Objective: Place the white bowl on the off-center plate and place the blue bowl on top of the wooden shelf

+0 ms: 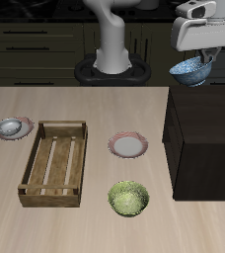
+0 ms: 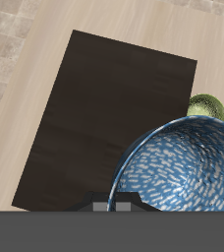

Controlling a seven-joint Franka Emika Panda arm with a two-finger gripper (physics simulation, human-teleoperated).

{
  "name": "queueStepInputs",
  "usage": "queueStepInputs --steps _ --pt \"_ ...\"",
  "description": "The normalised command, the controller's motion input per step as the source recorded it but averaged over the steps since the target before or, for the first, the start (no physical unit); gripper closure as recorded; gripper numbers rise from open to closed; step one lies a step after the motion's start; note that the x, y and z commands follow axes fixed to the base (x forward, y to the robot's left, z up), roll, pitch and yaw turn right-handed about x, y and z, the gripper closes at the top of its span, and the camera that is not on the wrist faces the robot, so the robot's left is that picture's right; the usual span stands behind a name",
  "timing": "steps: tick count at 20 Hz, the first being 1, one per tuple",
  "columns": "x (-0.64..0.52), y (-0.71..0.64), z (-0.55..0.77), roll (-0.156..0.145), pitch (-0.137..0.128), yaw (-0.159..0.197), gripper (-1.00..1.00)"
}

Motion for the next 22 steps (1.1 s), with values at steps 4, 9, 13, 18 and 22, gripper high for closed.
queueStepInputs --steps 4,9,13,18,22 --pt "-0.07 0.17 -0.18 0.006 0.025 -0.008 1.00" --pt "0.07 -0.09 -0.31 -0.010 0.035 0.010 1.00" --pt "0.07 -0.07 -0.26 -0.013 0.031 0.010 1.00" --pt "-0.07 0.16 -0.21 0.035 0.023 0.025 1.00" --pt "-0.17 0.20 -0.08 0.018 -0.023 0.066 -1.00"
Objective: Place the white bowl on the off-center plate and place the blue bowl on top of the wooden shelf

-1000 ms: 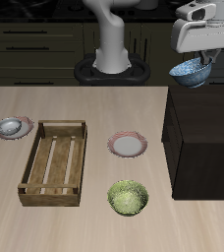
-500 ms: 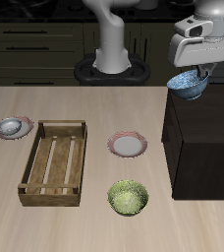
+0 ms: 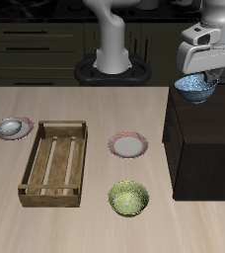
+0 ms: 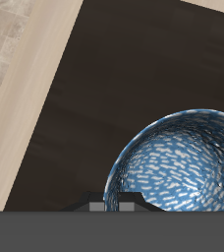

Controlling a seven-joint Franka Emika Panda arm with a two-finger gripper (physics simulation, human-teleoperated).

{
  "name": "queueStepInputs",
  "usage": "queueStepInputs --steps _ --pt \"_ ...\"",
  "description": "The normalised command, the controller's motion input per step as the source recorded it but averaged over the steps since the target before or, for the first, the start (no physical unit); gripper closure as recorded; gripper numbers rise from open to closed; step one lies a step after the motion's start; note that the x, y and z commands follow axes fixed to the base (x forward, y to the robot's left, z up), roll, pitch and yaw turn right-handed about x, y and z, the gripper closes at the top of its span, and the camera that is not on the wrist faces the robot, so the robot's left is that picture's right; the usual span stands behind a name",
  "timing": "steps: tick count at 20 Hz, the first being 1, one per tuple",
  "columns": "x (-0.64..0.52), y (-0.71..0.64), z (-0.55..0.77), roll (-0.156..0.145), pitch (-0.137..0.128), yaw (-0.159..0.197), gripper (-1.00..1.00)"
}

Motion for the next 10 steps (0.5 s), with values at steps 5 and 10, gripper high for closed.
queueStepInputs --steps 5,10 --pt "-0.08 0.08 -0.02 0.032 0.003 0.005 -1.00" --pt "-0.06 -0.03 0.01 0.013 -0.008 0.011 -1.00"
